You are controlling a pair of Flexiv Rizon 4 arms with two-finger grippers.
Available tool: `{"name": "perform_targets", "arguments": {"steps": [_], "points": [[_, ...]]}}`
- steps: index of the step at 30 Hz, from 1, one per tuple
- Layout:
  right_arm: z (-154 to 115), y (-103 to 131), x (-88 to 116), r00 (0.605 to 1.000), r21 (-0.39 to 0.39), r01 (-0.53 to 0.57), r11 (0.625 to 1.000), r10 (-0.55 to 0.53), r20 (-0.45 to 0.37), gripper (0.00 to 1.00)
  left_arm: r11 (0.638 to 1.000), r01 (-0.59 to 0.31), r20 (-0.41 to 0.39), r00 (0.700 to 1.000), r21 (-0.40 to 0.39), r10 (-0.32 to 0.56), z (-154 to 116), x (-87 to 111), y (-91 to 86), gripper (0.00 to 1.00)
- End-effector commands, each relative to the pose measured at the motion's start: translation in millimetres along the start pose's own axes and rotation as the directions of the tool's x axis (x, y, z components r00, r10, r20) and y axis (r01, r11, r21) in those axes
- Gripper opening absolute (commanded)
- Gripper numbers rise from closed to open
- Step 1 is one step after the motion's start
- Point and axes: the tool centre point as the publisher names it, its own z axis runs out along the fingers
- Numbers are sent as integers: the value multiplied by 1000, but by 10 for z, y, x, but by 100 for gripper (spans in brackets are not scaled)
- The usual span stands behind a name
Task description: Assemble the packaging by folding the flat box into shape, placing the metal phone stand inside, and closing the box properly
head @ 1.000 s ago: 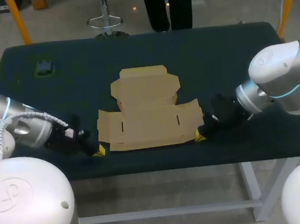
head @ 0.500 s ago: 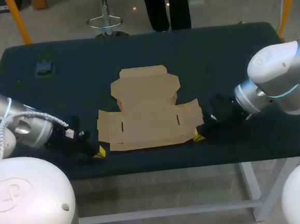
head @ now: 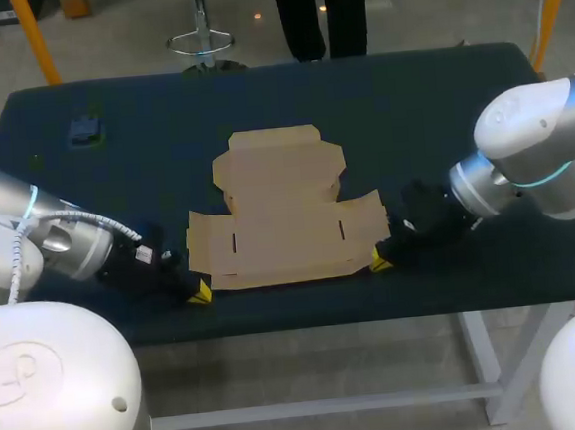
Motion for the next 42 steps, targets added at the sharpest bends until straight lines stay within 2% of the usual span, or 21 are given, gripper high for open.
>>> {"name": "perform_targets", "arguments": {"steps": [1,8,14,27,42], "points": [[19,22,-11,1000,7,3,1000,-3,-8,0,1000,-3,-4,1000,-17,3,55,9,-68,0],[33,31,3,1000,14,9,1000,-8,-8,0,999,-22,-11,1000,-26,22,79,84,-85,0],[26,42,17,1000,15,15,1000,-15,-4,0,999,-40,14,999,-30,41,83,154,-110,0],[21,46,25,1000,16,17,1000,-17,-2,0,1000,-25,49,998,-14,26,38,161,-163,0],[-3,33,172,999,9,50,999,-50,22,0,998,-65,79,995,-5,65,9,287,-130,0]]}}
